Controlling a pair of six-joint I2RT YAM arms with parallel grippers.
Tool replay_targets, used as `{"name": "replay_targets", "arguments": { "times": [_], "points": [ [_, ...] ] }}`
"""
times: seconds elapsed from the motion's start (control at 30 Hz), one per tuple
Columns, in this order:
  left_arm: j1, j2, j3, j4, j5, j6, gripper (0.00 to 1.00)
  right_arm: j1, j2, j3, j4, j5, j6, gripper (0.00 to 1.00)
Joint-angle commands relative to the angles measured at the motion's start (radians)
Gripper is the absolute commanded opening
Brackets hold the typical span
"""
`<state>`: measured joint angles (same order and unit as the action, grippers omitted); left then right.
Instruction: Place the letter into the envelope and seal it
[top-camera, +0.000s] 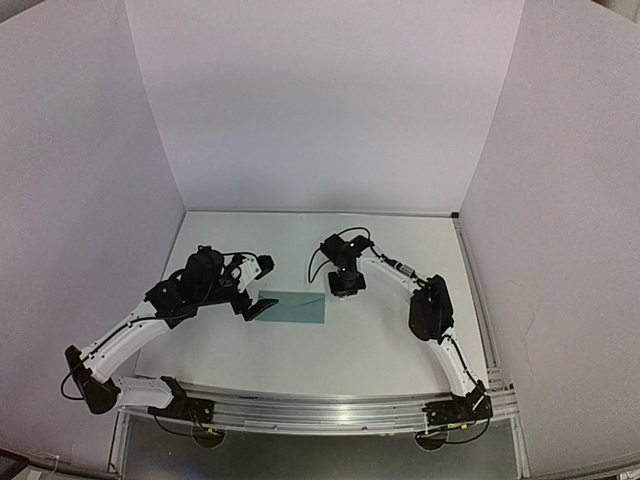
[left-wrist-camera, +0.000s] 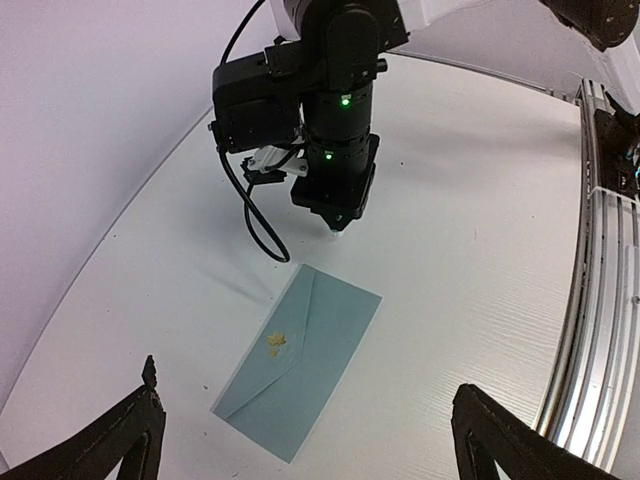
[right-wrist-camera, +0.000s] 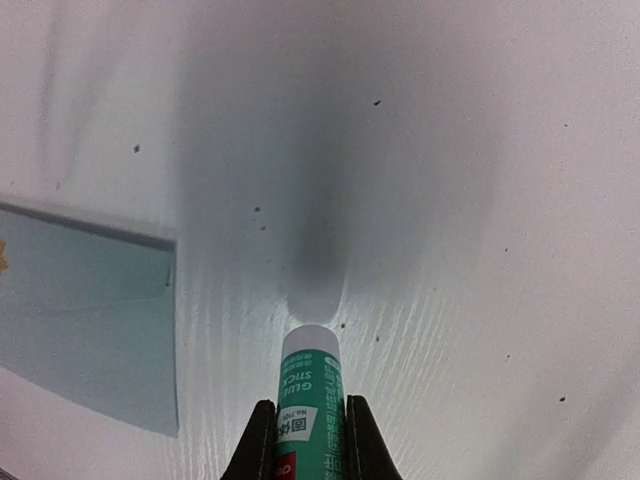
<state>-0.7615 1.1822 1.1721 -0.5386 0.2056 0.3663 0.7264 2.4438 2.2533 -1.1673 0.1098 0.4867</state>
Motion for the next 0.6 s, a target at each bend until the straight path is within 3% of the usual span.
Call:
{"name": "replay_targets", "arguments": {
  "times": [0.0, 0.57],
  "points": [
    [0.006, -0.029, -0.007, 0.04, -0.006, 0.0, 1.0, -0.018, 0.042, 0.066, -0.017, 0.0, -0.035, 0.0],
    [0.007, -0.022, -0.014, 0.054, 0.0, 0.016, 1.0, -0.02, 0.115, 0.054, -0.01, -0.02, -0.046, 0.0]
  ]
}}
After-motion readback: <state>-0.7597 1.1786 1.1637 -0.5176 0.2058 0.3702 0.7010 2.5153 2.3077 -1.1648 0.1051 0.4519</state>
